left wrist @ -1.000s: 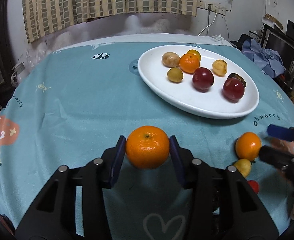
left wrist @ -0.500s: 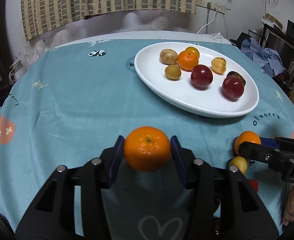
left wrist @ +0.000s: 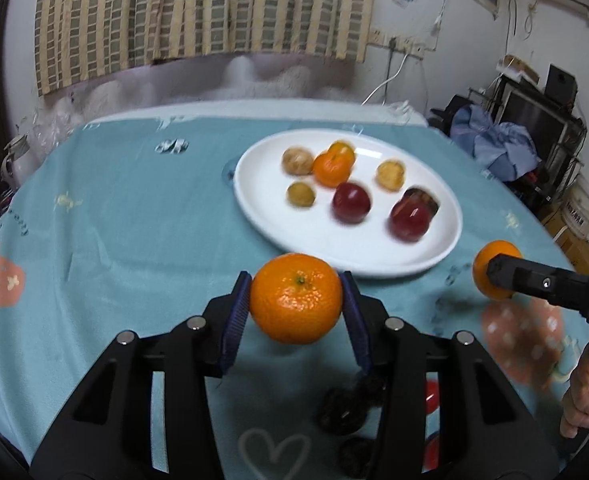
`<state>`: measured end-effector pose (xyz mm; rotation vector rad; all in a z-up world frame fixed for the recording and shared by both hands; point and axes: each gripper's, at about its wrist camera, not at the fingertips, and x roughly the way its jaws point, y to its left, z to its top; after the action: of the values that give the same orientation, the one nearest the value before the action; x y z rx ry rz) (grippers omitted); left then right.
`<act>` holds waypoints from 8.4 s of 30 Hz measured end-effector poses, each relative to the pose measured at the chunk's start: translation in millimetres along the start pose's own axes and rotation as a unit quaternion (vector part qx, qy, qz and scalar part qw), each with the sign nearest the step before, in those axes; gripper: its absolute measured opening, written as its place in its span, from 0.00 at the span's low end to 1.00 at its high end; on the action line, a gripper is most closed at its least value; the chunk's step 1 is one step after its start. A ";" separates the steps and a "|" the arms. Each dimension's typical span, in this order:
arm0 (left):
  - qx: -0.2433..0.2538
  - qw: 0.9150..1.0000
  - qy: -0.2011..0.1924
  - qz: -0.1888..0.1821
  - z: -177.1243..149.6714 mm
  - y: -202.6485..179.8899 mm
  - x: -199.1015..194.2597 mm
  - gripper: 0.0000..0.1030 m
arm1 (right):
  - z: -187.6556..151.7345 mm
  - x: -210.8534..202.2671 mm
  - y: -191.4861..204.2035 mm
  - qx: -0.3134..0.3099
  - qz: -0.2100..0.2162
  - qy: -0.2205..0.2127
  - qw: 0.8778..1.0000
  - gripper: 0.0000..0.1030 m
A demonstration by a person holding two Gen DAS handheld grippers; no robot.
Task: Organize fruits
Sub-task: 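Lower both tangerines onto the white plate and open both tools, then grasp a dark plum with the left tool while the right tool grasps a small yellow fruit, then carry the plum and yellow fruit over the plate and open both tools, then grasp another dark plum with the left tool while the right tool grasps a red fruit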
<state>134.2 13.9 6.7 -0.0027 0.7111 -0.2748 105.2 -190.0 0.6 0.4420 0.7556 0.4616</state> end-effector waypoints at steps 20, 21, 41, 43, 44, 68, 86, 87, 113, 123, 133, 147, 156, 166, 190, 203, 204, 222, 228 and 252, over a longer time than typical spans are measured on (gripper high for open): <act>-0.069 0.998 0.001 -0.001 44.9 26.6 46.5 0.88 | 39.6 29.6 -5.3 0.025 -0.020 -0.022 0.999 0.79; -0.071 0.997 -0.002 0.002 41.0 28.3 40.6 0.90 | 33.8 25.0 -5.3 0.029 -0.017 -0.020 0.999 0.84; 0.035 0.998 0.047 0.021 -68.1 -4.4 -23.9 0.98 | -17.8 -30.4 -31.8 0.124 0.011 -0.021 0.992 0.96; 0.043 0.997 0.058 0.029 -68.7 -5.7 -17.1 0.98 | -17.9 -31.1 -30.0 0.121 0.011 -0.021 0.992 0.95; 0.046 0.996 0.063 0.037 -69.1 -5.8 -13.8 0.98 | -18.0 -31.9 -29.5 0.119 0.012 -0.022 0.993 0.95; 0.026 0.994 0.029 0.102 -64.3 13.2 -19.7 0.98 | -19.4 -31.1 -30.3 0.120 0.011 -0.025 0.992 0.96; 0.029 0.995 0.062 0.074 -58.1 6.6 2.9 0.98 | -21.8 -24.1 -30.2 0.116 -0.014 -0.013 0.993 0.96; 0.027 0.995 0.061 0.073 -57.8 6.9 3.1 0.98 | -21.6 -24.4 -30.0 0.114 -0.016 -0.014 0.993 0.95; 0.011 0.996 0.086 0.034 -56.5 8.5 13.7 0.31 | -37.9 44.1 3.8 0.046 0.038 0.105 0.993 0.62; 0.014 0.996 0.087 0.036 -56.6 7.4 13.7 0.31 | -53.5 73.6 48.1 -0.115 -0.105 0.108 0.982 0.31; 0.039 0.997 0.070 0.009 -57.4 -3.7 8.5 0.31 | -39.0 42.6 39.4 -0.085 -0.050 0.063 0.993 0.26; 0.035 0.999 0.018 -0.007 41.5 -35.9 43.5 0.32 | 42.2 56.8 19.6 -0.065 -0.069 0.012 0.995 0.27; -0.004 1.000 0.017 0.010 33.5 -9.7 53.8 0.90 | 43.7 45.2 1.8 -0.016 -0.060 -0.007 0.998 0.59; 0.040 0.997 0.022 0.055 -40.0 -13.6 -6.9 0.97 | -17.7 -16.3 -2.1 0.022 -0.050 -0.031 0.998 0.95; -0.100 0.994 0.023 0.046 -53.3 58.3 -28.6 0.98 | -30.6 -28.5 -22.4 0.095 -0.022 -0.019 0.995 0.95; 0.026 0.997 0.043 0.057 -61.4 5.3 -13.1 0.94 | -30.9 -23.9 -16.4 0.072 -0.025 -0.007 0.997 0.95; 0.030 0.997 0.044 0.055 -60.8 3.3 -12.1 0.92 | -30.7 -23.3 -15.5 0.069 -0.026 -0.007 0.997 0.95; 0.017 0.997 0.075 0.014 -55.0 8.8 9.3 0.30 | -40.0 -6.0 5.3 0.009 -0.029 0.020 0.999 0.95; -0.017 0.997 0.072 0.026 -52.3 29.8 6.0 0.30 | -58.5 26.2 34.7 -0.060 -0.018 0.082 0.995 0.75; -0.006 0.997 0.070 0.020 -54.2 23.2 5.1 0.30 | -69.4 38.6 48.5 -0.151 -0.089 0.068 0.982 0.29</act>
<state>108.7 39.9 -40.0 0.0184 0.8510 -0.2342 67.6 -114.9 -39.5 0.0591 0.8329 0.4330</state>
